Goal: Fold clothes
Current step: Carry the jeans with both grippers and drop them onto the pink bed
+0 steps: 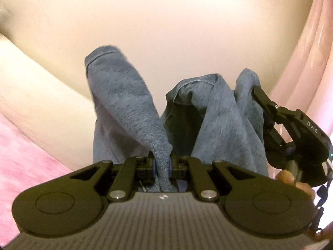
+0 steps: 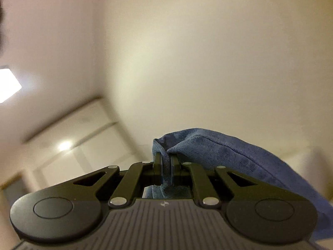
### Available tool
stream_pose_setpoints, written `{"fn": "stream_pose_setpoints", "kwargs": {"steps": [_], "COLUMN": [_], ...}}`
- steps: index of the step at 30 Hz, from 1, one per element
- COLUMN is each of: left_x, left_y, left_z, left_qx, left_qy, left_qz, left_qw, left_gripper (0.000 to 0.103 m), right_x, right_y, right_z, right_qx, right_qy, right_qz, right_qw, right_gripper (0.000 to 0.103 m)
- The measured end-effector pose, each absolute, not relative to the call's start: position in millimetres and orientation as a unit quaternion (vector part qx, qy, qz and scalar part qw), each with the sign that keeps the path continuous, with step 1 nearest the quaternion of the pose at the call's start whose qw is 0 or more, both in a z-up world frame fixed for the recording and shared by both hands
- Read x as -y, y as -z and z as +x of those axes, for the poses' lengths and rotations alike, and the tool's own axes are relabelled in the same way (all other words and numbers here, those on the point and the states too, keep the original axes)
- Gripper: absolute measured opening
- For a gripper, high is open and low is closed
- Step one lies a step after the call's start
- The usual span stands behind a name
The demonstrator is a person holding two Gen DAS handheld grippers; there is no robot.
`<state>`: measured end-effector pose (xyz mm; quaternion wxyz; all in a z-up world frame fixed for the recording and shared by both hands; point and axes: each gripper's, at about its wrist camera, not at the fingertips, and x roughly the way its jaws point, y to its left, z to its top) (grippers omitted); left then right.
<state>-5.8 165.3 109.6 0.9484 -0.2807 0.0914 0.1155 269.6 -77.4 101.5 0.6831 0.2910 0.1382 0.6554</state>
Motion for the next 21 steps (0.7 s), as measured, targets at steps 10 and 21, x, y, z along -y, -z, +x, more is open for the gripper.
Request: {"fn": "stream_pose_setpoints", "kwargs": {"steps": [10, 21], "left_x": [-136, -119], "left_y": [-193, -111], "left_z": [-317, -493], "left_qx": [0.004, -0.163], "left_qy": [-0.408, -0.689], "left_qz": [-0.205, -0.338], "left_qw": [0.890, 0.620], "left_gripper": [0.004, 0.014], "right_x": [-73, -245], "right_y": [-161, -78], "right_z": [49, -138], "right_qx": [-0.178, -0.366], "right_qy": [-0.828, -0.762], "right_qz": [0.308, -0.144], "right_qw": [0.434, 0.514], "right_gripper": [0.009, 0.069]}}
